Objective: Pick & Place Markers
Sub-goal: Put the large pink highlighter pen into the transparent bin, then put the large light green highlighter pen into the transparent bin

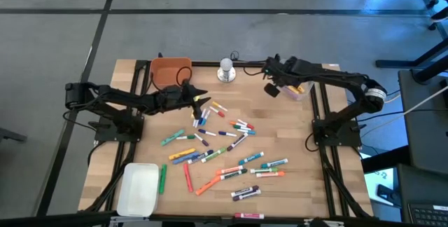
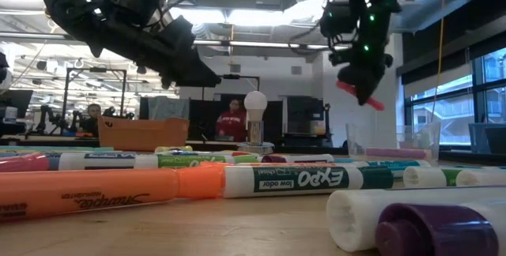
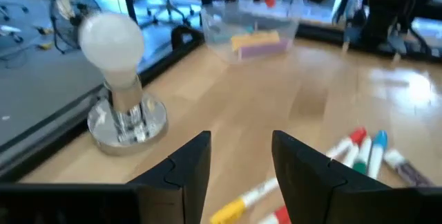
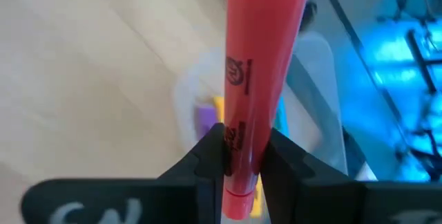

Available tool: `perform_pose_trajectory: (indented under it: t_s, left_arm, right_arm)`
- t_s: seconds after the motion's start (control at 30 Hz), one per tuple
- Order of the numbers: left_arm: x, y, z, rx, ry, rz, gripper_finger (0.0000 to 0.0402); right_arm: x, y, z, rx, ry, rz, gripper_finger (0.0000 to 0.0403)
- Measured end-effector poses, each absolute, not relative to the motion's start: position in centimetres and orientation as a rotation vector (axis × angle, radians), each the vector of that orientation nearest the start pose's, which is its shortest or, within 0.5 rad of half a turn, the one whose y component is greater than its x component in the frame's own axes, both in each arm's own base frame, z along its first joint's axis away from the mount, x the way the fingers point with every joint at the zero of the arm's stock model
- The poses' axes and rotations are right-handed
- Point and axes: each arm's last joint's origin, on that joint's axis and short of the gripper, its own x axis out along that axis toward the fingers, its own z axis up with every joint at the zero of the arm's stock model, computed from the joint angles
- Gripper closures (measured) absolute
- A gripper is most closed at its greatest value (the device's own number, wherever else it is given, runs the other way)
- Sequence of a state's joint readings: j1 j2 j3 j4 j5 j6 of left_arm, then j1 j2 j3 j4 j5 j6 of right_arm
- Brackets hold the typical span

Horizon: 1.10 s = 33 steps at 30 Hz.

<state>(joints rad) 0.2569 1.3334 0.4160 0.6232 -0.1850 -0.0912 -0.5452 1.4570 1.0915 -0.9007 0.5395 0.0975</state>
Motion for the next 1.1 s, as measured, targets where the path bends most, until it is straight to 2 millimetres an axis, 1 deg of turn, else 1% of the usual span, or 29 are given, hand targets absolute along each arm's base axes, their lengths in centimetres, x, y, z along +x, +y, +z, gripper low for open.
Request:
perform_pose_trajectory:
  t_s: [0.17, 0.3, 0.43, 0.5, 0.57, 0.63, 0.7, 0.77, 0.9, 1.0, 1.1]
  left_arm:
    - [23.6, 6.5, 17.0, -0.1, 0.326, 0.445, 0.0252]
    - [23.7, 6.4, 17.0, -0.099, 0.325, 0.442, 0.0249]
    - [23.7, 6.4, 17.0, -0.097, 0.327, 0.449, 0.0249]
    - [23.3, 6.3, 17.0, -0.041, 0.381, 0.471, 0.0249]
    - [22.7, 6.1, 17.1, 0.017, 0.477, 0.491, 0.0249]
    - [22.0, 5.9, 17.5, 0.026, 0.584, 0.507, 0.0248]
    - [21.5, 5.5, 18.3, -0.006, 0.663, 0.498, 0.0248]
    - [20.9, 4.9, 18.9, -0.065, 0.738, 0.465, 0.0249]
    - [20.0, 3.3, 19.7, -0.219, 0.868, 0.362, 0.0249]
    - [19.3, 2.1, 19.3, -0.331, 0.975, 0.331, 0.0249]
    - [18.9, 1.1, 18.3, -0.414, 1.083, 0.375, 0.0249]
  right_arm:
    - [20.1, -16.4, 22.8, 0.061, 1.369, -1.099, 0.0332]
    - [18.8, -17.2, 21.9, 0.095, 1.399, -1.156, 0.0292]
    - [18.3, -17.5, 21.6, 0.112, 1.414, -1.173, 0.0248]
    - [18.4, -17.5, 21.6, 0.114, 1.399, -1.178, 0.023]
    - [18.5, -17.6, 21.6, 0.113, 1.389, -1.18, 0.0215]
    - [18.8, -17.4, 21.7, 0.108, 1.368, -1.178, 0.0203]
    - [19.3, -17.1, 21.7, 0.098, 1.339, -1.17, 0.0193]
    - [20.2, -16.5, 22.0, 0.075, 1.288, -1.145, 0.0186]
    - [22.0, -15.4, 22.5, 0.029, 1.196, -1.008, 0.0182]
    - [23.1, -14.6, 23.2, 0.047, 1.088, -0.897, 0.0182]
    - [24.3, -13.8, 23.9, 0.066, 0.972, -0.791, 0.0181]
